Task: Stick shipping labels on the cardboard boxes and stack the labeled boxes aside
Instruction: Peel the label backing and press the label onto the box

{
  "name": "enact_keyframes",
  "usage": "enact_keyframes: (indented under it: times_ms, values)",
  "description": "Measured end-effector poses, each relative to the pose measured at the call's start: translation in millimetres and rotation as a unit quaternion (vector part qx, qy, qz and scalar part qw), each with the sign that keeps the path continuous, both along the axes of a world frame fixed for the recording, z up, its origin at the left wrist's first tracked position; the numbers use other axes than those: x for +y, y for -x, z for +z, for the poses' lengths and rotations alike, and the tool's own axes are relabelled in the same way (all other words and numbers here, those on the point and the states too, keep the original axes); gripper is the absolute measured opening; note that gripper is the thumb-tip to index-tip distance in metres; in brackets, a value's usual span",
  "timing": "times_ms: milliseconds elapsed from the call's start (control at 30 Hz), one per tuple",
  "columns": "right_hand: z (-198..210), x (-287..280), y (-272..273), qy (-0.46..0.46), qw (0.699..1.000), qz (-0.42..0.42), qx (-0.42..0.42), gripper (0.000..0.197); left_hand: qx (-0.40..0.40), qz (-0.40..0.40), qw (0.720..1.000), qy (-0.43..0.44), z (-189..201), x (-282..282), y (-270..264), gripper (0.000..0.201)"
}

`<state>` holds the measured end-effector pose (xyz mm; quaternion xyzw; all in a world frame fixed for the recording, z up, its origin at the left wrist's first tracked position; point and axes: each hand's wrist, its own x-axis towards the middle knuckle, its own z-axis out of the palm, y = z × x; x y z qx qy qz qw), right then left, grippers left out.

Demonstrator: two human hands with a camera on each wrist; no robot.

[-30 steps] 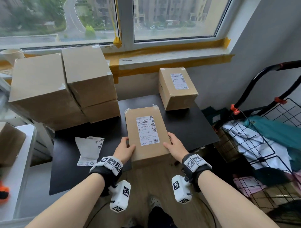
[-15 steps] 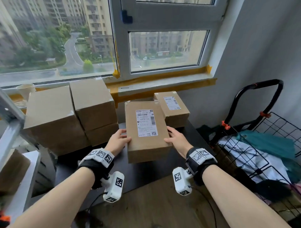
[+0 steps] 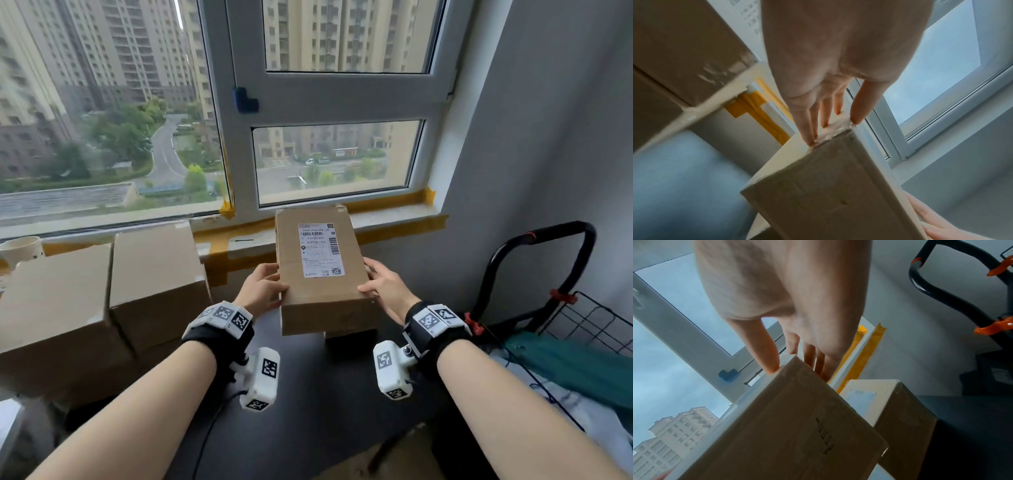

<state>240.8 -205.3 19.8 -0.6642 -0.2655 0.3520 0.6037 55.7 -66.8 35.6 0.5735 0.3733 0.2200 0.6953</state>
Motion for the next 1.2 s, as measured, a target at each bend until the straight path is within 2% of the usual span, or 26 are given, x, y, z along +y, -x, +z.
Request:
enact_keyframes:
  times_ms: [133,267,433,800,900,967,1033,1133,1200]
  values:
    - [-3,17,-59,0.012,1.000,-0.008,0.016,0.061,-0.010,0.027,0.999,0.026,-8,12,-59,0.032]
    - [-11,36,-115,0.045,0.999,0.000,0.021,0.059,-0.017,0.048,0.997,0.060,-16,23,-111,0.040]
    - [-19,48,-156,0.063,0.998,0.010,0.026,0.058,-0.004,0.064,0.995,0.076,-26,29,-146,0.044]
    - [-40,52,-178,0.083,0.996,0.027,0.014,0.057,-0.019,0.078,0.993,0.084,-58,27,-168,0.056]
    - [-40,51,-180,0.104,0.994,0.032,-0.028,0.055,-0.005,0.077,0.996,0.046,-59,25,-167,0.055]
    - [-36,50,-179,0.138,0.986,0.039,-0.087,0.053,0.035,0.072,0.997,-0.020,-55,22,-164,0.047]
    - [-28,47,-174,0.185,0.964,0.047,-0.183,0.048,0.137,0.059,0.978,-0.148,-49,19,-156,0.038]
    - [-11,40,-159,0.274,0.893,0.063,-0.351,0.041,0.315,-0.010,0.895,-0.315,-39,18,-137,0.043]
    - [0,37,-145,0.314,0.844,0.086,-0.426,0.041,0.378,-0.052,0.836,-0.394,-31,17,-122,0.042]
